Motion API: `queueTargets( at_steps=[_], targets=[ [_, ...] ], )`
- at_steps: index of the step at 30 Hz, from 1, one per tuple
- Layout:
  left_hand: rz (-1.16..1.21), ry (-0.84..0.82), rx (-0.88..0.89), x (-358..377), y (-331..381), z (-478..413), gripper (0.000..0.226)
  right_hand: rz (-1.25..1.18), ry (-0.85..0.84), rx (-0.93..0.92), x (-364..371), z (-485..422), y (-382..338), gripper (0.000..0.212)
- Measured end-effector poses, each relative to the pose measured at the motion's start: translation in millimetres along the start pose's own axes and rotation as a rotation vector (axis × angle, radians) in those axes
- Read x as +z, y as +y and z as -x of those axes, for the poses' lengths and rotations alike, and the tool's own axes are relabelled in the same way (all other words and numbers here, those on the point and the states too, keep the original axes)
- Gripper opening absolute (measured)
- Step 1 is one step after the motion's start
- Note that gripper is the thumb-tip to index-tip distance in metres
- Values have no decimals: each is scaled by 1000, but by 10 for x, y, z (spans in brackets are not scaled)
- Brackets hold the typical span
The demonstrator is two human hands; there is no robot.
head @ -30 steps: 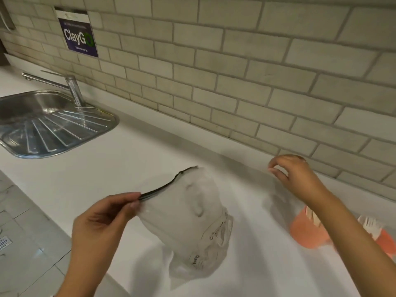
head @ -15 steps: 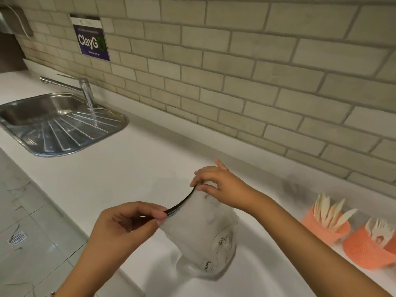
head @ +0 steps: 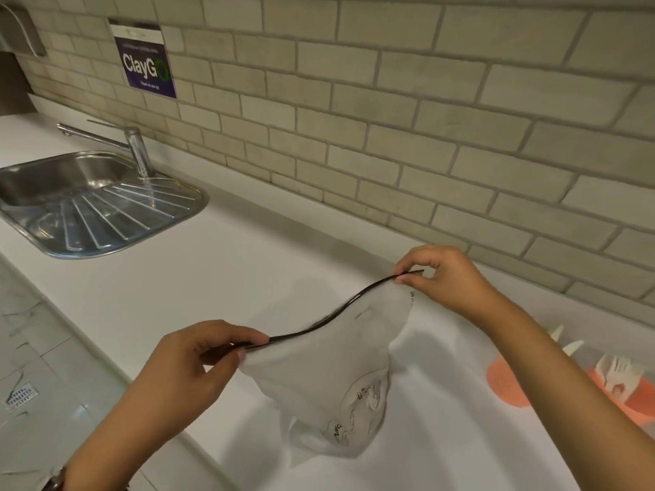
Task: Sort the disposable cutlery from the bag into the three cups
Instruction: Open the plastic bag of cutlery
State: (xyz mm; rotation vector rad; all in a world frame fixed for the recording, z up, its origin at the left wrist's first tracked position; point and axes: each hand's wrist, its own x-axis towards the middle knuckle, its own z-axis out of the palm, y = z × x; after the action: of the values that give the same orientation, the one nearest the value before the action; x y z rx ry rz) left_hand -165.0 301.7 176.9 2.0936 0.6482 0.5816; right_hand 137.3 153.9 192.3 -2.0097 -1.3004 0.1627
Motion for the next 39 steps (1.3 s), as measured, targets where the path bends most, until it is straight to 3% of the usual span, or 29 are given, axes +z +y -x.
queueTargets(
  at_steps=[3,5,8,11,14,17,19,22,26,28,31,33,36,37,39],
  targets=[
    [-46,-185,-77,5,84,-92,23,45,49,-112,25,96,-35,16],
    [-98,-269,-102,31,152,-171,29,136,98,-182,10,135,-45,10],
    [-192,-322,-55,82,170,-292,52,286,304,-198,101,262,-94,4],
    [-192,-325,1,139,237,-355,32,110,460,-22,357,536,-321,28],
    [-254,-363,72,220,295,-354,60,-131,234,328,631,665,-521,59],
    [-292,-395,159,307,373,-303,78,-362,114,504,757,669,-541,49],
    [-269,-365,193,310,411,-275,67,-511,137,553,765,691,-496,33],
    [-258,-233,164,217,459,-295,28,-649,231,559,666,815,-457,37],
    [-689,-21,123,63,439,-434,14,-714,392,393,450,1022,-582,23],
    [-758,12,158,68,493,-493,6,-678,399,348,426,1123,-644,22],
    [-753,-85,163,165,638,-547,13,-502,322,364,486,1252,-640,40],
    [-730,-134,128,207,684,-538,24,-326,325,365,479,1284,-611,48],
    [-670,-176,-4,184,657,-414,50,-93,284,353,352,1184,-583,81],
    [-650,-205,-59,182,648,-347,60,-68,243,370,306,1124,-564,92],
    [-589,-275,-146,230,652,-204,71,-87,180,413,246,980,-534,93]
  ],
)
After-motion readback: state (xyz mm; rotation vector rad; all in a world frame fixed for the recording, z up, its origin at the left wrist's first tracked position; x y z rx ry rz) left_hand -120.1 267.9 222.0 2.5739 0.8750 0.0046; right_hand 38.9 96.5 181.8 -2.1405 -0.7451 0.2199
